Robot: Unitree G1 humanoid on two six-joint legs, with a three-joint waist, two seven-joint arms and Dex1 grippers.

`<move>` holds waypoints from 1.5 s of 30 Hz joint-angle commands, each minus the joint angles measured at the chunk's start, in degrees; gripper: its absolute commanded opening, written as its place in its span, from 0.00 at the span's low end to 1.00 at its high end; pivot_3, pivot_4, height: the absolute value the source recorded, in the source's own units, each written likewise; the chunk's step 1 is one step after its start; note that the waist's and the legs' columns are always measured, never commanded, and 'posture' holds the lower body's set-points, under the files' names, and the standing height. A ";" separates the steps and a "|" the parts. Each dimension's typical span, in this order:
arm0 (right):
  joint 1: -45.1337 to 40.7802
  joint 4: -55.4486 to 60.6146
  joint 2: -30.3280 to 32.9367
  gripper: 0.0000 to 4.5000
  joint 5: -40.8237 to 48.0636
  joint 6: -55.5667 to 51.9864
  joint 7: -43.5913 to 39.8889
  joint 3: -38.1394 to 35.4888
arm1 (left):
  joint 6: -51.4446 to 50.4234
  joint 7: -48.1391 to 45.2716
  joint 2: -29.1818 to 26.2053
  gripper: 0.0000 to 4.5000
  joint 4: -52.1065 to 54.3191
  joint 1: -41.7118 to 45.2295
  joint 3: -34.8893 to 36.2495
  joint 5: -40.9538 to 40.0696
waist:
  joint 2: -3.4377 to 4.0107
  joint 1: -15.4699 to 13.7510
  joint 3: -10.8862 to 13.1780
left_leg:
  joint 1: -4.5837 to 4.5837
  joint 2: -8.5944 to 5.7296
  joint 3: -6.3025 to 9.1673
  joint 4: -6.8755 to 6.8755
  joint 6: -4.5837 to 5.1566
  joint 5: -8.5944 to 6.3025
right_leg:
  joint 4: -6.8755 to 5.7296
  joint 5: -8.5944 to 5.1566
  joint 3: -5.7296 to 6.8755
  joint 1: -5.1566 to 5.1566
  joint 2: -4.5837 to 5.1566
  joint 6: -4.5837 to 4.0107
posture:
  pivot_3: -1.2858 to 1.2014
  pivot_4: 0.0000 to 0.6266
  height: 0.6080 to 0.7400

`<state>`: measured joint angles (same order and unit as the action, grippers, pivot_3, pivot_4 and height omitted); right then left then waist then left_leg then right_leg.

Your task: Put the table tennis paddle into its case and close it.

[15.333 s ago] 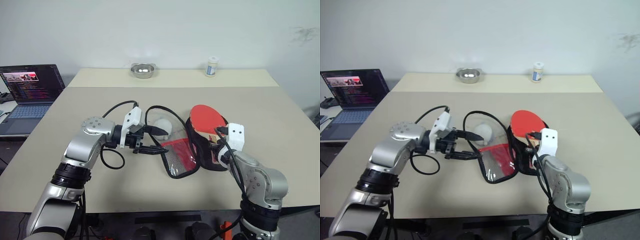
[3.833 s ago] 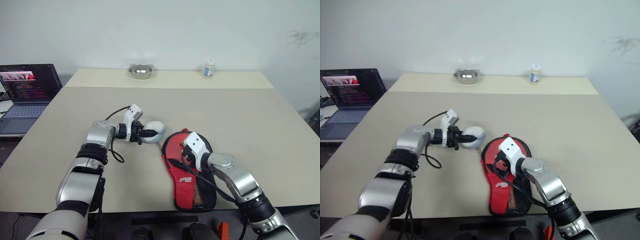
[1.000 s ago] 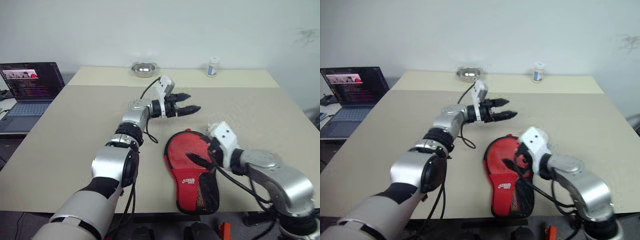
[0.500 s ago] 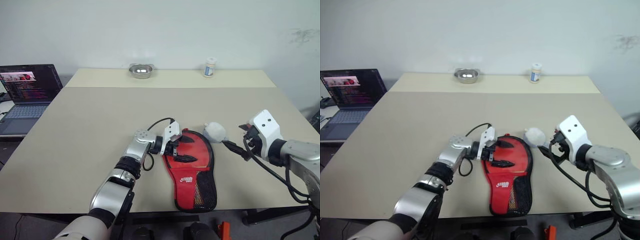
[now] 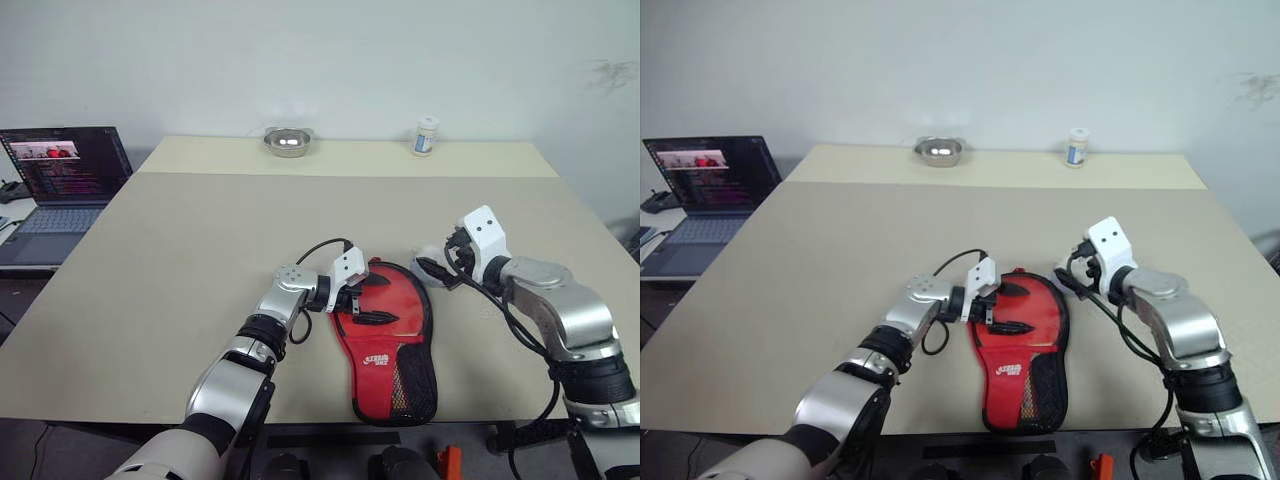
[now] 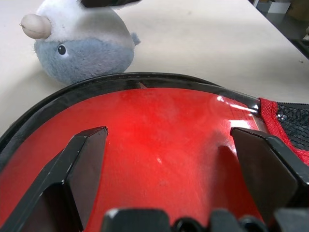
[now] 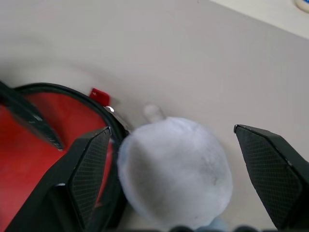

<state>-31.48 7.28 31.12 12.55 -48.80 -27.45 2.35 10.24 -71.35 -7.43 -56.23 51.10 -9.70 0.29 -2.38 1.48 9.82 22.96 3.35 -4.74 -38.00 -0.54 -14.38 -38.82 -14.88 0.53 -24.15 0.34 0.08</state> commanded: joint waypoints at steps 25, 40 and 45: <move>1.75 -5.11 1.80 0.10 -8.81 5.91 -0.14 2.91 | 0.63 0.63 3.41 1.00 -2.91 -3.55 -3.20 2.67 | 0.24 -0.44 -0.28 | -0.04 -0.13 0.04 0.00 0.01 0.00 | 0.02 0.00 0.03 0.09 0.14 0.01 | 0.52 0.24 1.00; 26.20 28.34 23.13 0.08 4.66 -10.28 -15.76 -13.38 | -0.56 1.16 6.43 1.00 -7.62 -2.72 -4.35 3.96 | 0.88 -2.36 -0.85 | -0.07 -0.81 0.37 0.06 0.52 -0.26 | 0.76 -0.19 0.30 0.67 0.80 0.70 | 0.52 0.24 1.00; 35.02 41.83 25.98 0.08 11.38 -15.13 -19.53 -15.33 | -0.40 1.34 7.09 1.00 -8.44 -2.59 -4.76 4.69 | 0.92 -2.47 -1.09 | -0.06 -0.83 0.63 0.06 0.61 -0.33 | 1.02 -0.20 0.52 0.90 0.79 0.71 | 0.52 0.24 1.00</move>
<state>2.39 44.75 55.94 21.58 -62.44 -45.41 -10.90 11.70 -69.42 -1.01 -60.51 51.38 -11.59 2.46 -1.46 -0.99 8.73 22.91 2.52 -4.09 -37.95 0.07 -14.71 -37.78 -15.08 1.08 -23.24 1.14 0.80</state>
